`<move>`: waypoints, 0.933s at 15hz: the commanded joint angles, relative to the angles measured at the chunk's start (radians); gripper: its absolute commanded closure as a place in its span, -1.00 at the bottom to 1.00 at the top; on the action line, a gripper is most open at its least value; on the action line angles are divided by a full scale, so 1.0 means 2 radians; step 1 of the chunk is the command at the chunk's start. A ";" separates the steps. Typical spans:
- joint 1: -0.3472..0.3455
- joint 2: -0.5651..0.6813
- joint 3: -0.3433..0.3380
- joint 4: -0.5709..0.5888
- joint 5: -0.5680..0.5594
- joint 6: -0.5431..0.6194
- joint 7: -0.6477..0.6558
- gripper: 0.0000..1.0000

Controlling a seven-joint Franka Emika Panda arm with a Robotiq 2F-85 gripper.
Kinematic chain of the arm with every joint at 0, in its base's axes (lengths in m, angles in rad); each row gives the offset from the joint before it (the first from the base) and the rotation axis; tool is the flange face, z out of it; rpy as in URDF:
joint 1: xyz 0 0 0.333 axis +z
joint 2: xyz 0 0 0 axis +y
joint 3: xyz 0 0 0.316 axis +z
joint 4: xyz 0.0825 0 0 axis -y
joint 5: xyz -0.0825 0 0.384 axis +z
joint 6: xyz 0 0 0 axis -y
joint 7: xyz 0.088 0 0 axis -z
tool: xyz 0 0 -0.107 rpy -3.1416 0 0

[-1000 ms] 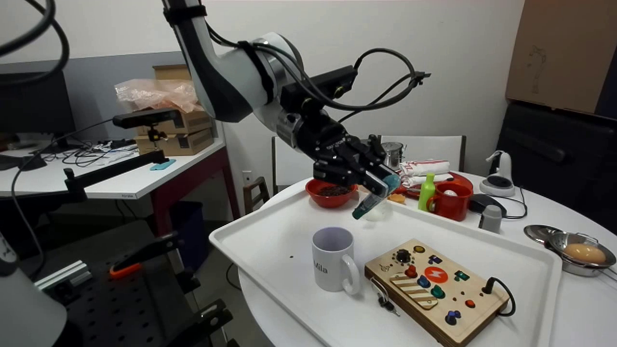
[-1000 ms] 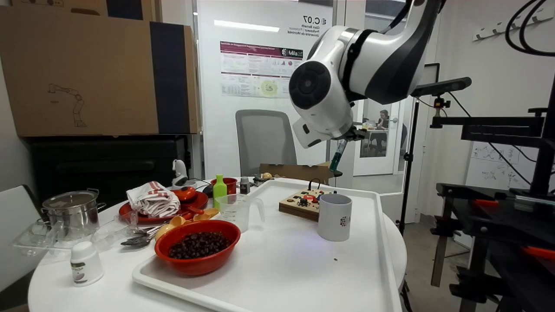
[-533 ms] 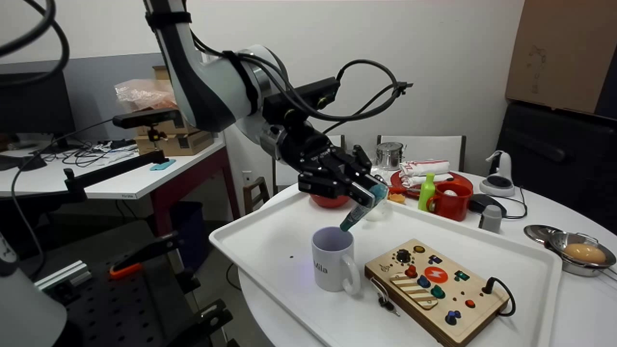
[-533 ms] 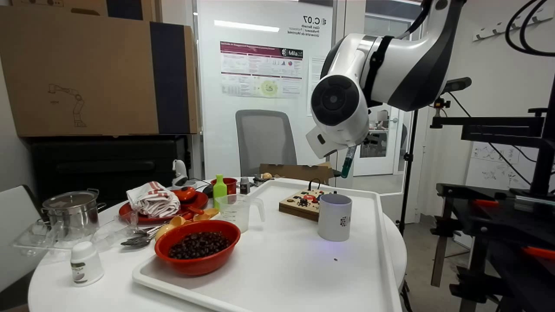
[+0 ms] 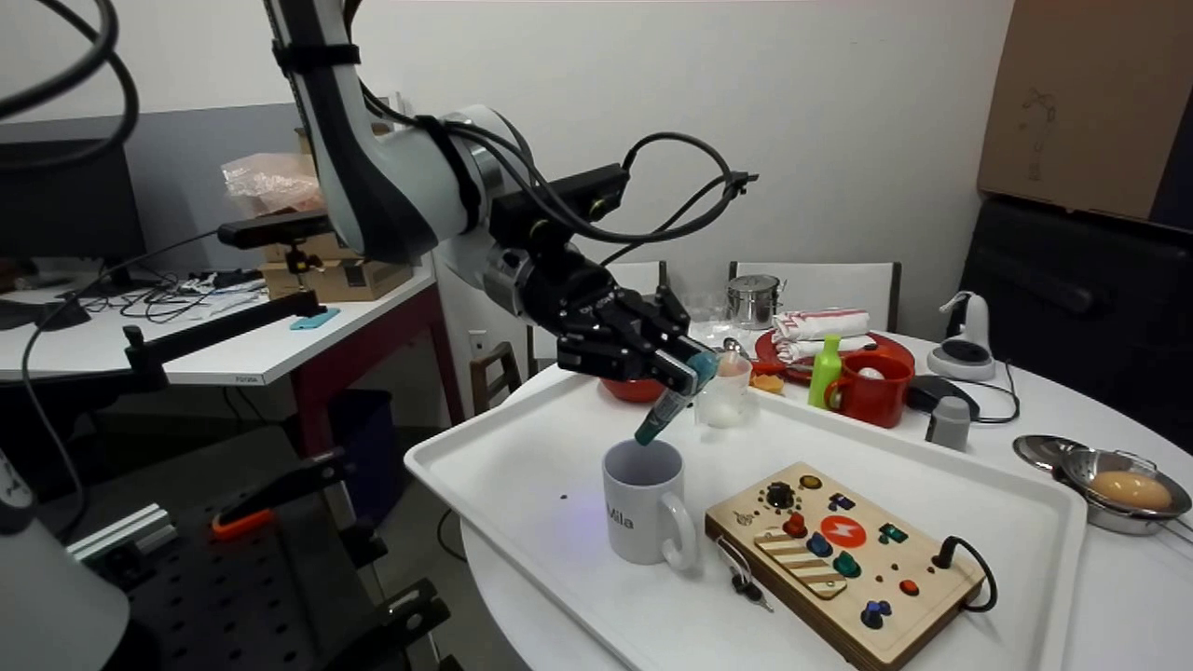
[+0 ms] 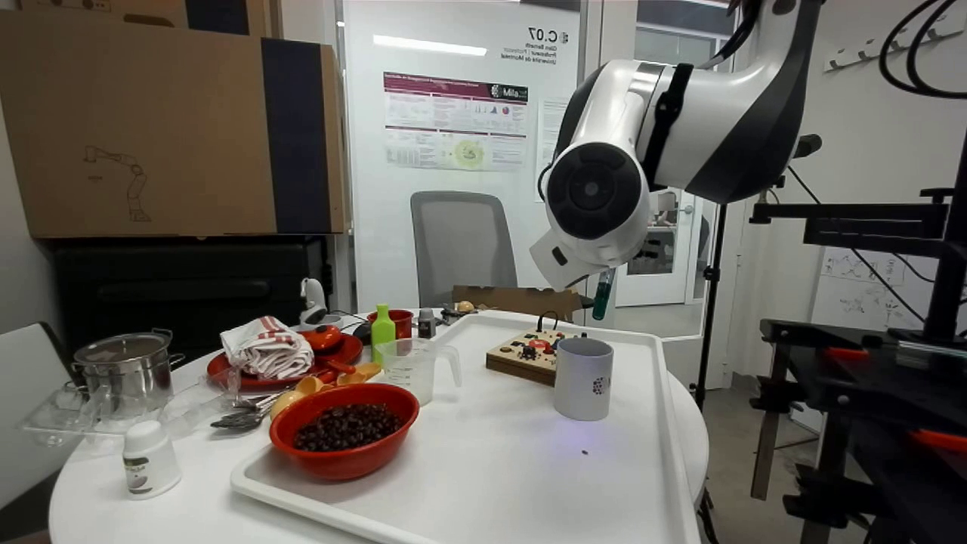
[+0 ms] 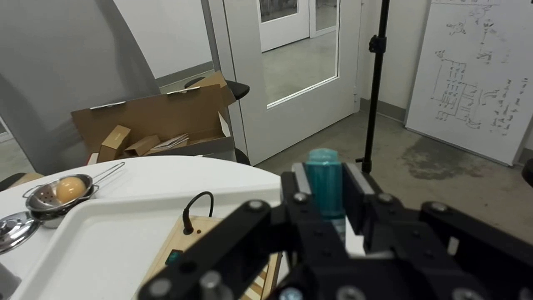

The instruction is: Put the green marker inside the white mug

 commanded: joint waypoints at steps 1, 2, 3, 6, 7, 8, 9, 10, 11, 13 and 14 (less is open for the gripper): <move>0.006 0.028 0.007 0.017 -0.010 -0.013 0.016 0.72; 0.007 0.033 0.009 0.022 -0.010 -0.013 0.019 0.72; 0.008 0.037 0.010 0.025 -0.011 -0.012 0.021 0.72; 0.013 0.053 0.013 0.039 -0.011 -0.016 0.023 0.72; 0.014 0.058 0.013 0.044 -0.011 -0.018 0.022 0.72; 0.016 0.063 0.013 0.048 -0.011 -0.020 0.022 0.72; 0.017 0.068 0.013 0.053 -0.011 -0.023 0.022 0.72; 0.018 0.073 0.013 0.057 -0.011 -0.026 0.022 0.72; 0.019 0.078 0.013 0.061 -0.012 -0.029 0.021 0.72; 0.021 0.086 0.012 0.068 -0.014 -0.037 0.020 0.02; 0.021 0.089 0.012 0.070 -0.015 -0.040 0.020 -0.12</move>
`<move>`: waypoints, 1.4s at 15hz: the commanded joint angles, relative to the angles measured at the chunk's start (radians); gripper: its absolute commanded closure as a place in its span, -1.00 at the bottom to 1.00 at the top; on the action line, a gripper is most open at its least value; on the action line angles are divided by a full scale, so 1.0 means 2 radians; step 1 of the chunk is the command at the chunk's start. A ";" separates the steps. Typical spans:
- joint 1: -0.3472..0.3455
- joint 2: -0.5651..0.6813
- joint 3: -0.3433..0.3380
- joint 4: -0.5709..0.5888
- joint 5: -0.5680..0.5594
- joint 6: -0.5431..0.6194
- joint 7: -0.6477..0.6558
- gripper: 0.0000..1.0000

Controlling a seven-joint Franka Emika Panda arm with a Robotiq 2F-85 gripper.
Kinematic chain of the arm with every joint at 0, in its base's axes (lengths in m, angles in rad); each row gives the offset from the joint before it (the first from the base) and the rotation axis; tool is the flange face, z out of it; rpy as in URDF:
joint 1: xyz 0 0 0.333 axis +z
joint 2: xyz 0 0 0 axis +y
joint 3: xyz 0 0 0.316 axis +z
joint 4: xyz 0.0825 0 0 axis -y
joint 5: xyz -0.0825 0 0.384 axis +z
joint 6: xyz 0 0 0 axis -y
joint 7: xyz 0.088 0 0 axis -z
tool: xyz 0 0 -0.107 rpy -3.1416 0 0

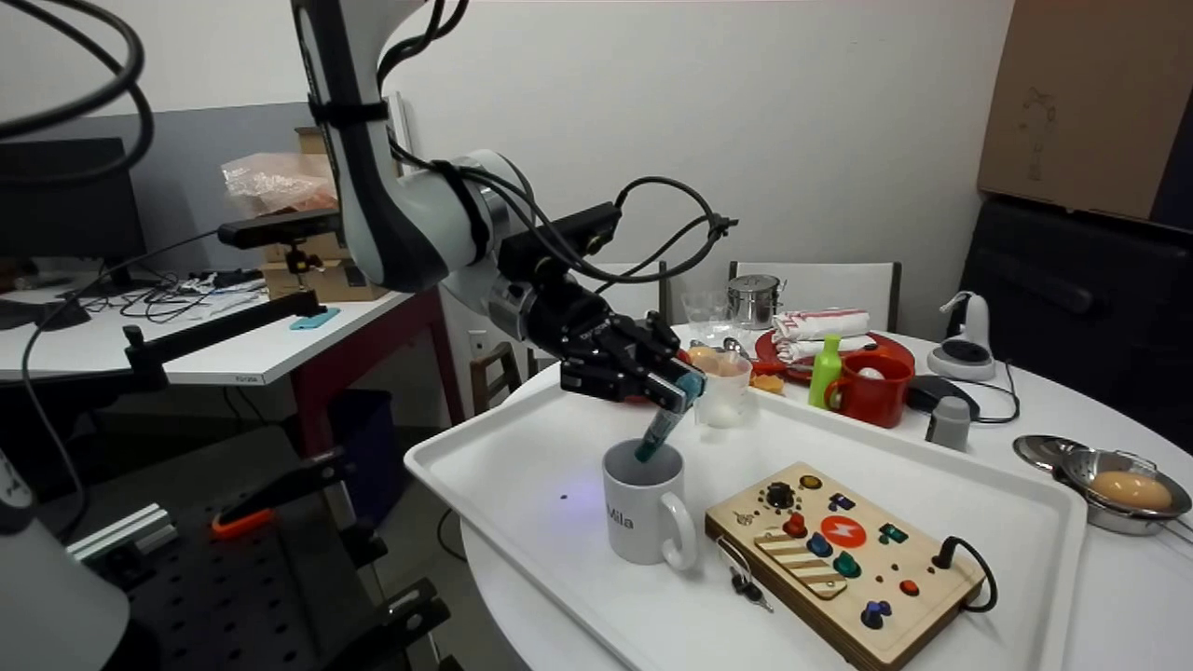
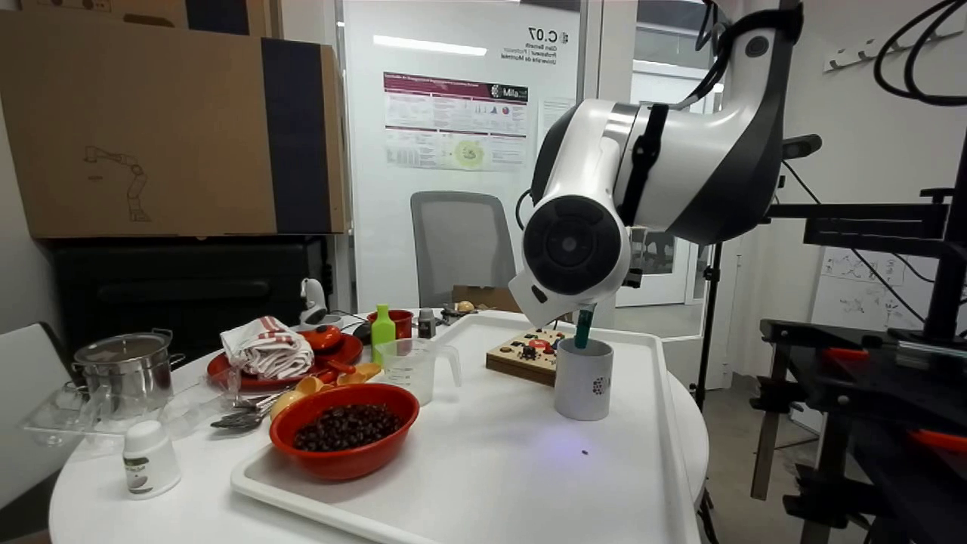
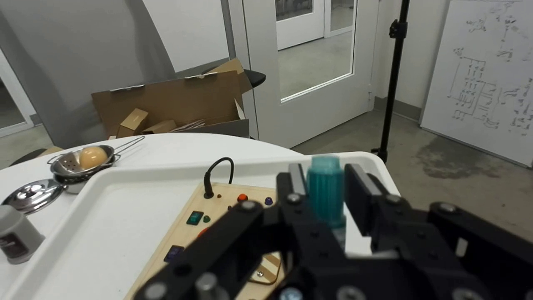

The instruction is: Put the green marker inside the white mug

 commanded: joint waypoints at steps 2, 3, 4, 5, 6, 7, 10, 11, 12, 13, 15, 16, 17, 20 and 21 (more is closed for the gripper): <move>0.007 0.024 0.000 0.020 -0.010 -0.029 0.006 -0.40; 0.007 0.026 0.000 0.022 -0.011 -0.031 0.006 -0.57; 0.007 0.028 0.001 0.024 -0.011 -0.035 0.005 -0.70; 0.007 0.030 0.000 0.025 -0.011 -0.036 0.006 -0.87; 0.004 0.026 0.002 0.024 -0.009 -0.033 0.004 -0.97; 0.001 0.019 0.004 0.021 -0.008 -0.027 0.003 -1.00; -0.023 -0.036 0.015 0.000 0.001 0.028 -0.009 -1.00; -0.029 -0.056 0.017 -0.006 0.004 0.045 -0.011 -1.00; -0.036 -0.079 0.019 -0.012 0.009 0.065 -0.013 -1.00; -0.041 -0.098 0.019 -0.014 0.016 0.079 -0.010 -1.00; -0.043 -0.134 0.014 -0.015 0.037 0.089 0.016 -1.00; -0.044 -0.153 0.013 -0.016 0.049 0.095 0.022 -1.00; -0.044 -0.169 0.011 -0.016 0.059 0.099 0.031 -1.00; -0.040 -0.204 0.005 -0.016 0.080 0.107 0.074 -1.00; -0.038 -0.213 0.004 -0.017 0.084 0.107 0.094 -1.00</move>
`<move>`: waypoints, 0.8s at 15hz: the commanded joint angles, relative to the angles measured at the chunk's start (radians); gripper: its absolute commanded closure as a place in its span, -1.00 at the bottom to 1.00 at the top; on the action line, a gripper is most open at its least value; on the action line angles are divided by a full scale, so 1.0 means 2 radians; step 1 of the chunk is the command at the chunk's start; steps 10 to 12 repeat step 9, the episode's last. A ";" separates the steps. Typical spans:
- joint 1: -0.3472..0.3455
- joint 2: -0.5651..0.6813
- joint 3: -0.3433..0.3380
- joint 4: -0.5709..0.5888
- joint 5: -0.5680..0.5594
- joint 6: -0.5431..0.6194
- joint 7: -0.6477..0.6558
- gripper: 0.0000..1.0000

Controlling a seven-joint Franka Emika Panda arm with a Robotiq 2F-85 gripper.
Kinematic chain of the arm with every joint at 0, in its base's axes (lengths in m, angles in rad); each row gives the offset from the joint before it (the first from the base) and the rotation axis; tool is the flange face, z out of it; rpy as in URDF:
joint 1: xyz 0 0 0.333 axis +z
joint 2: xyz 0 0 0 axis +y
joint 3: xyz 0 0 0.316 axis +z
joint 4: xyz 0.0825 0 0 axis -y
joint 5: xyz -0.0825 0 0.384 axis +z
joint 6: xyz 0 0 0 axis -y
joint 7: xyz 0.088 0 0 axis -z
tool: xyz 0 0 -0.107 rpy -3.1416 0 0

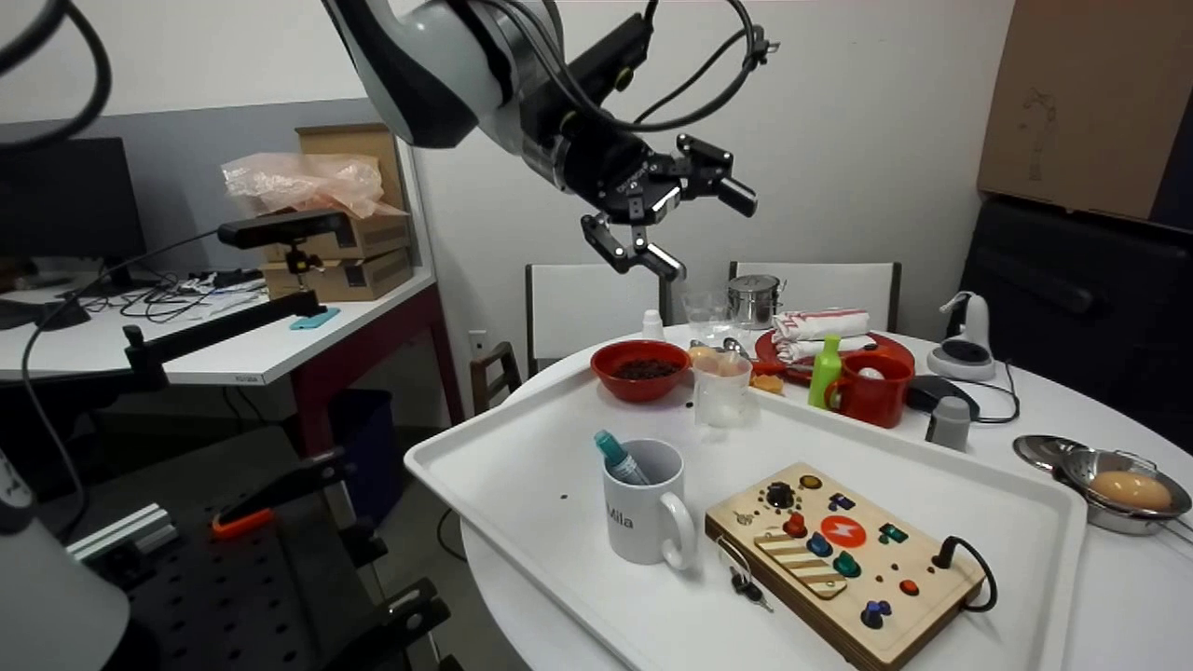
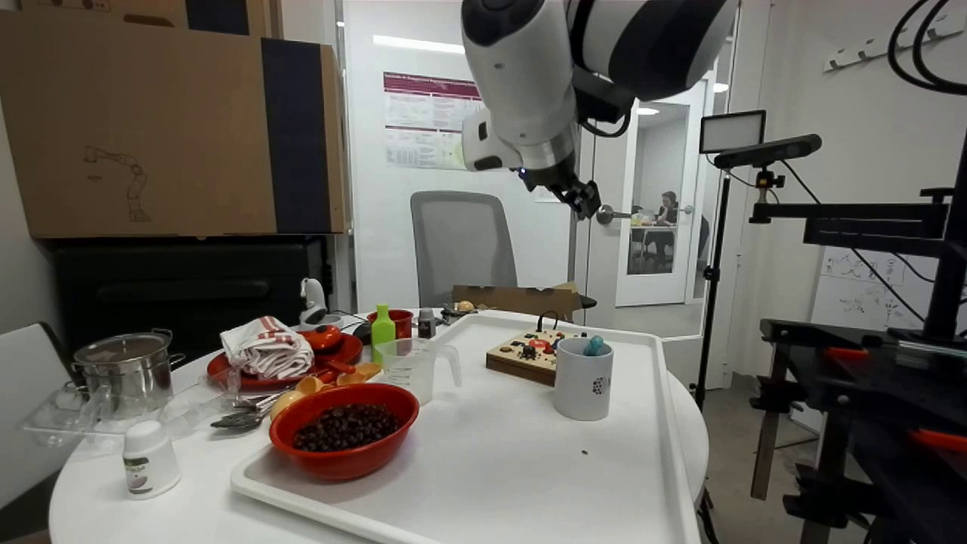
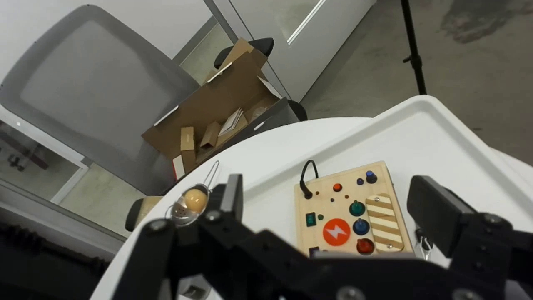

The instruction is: Put the green marker inside the white mug

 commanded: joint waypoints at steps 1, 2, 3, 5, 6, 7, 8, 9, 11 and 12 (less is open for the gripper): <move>0.007 -0.049 -0.008 -0.023 0.019 0.016 0.069 -1.00; 0.009 -0.055 -0.008 -0.023 0.024 0.014 0.091 -1.00; 0.009 -0.060 -0.009 -0.024 0.026 0.015 0.107 -1.00; 0.012 -0.067 -0.010 -0.026 0.034 0.009 0.142 -1.00; 0.012 -0.070 -0.011 -0.026 0.041 0.007 0.156 -1.00; 0.013 -0.071 -0.011 -0.026 0.045 0.005 0.166 -1.00; 0.014 -0.073 -0.012 -0.028 0.044 0.005 0.175 -1.00; 0.014 -0.056 -0.013 -0.014 0.036 0.004 0.153 -1.00; 0.014 -0.056 -0.013 -0.014 0.036 0.004 0.153 -1.00; 0.014 -0.056 -0.013 -0.014 0.036 0.004 0.153 -1.00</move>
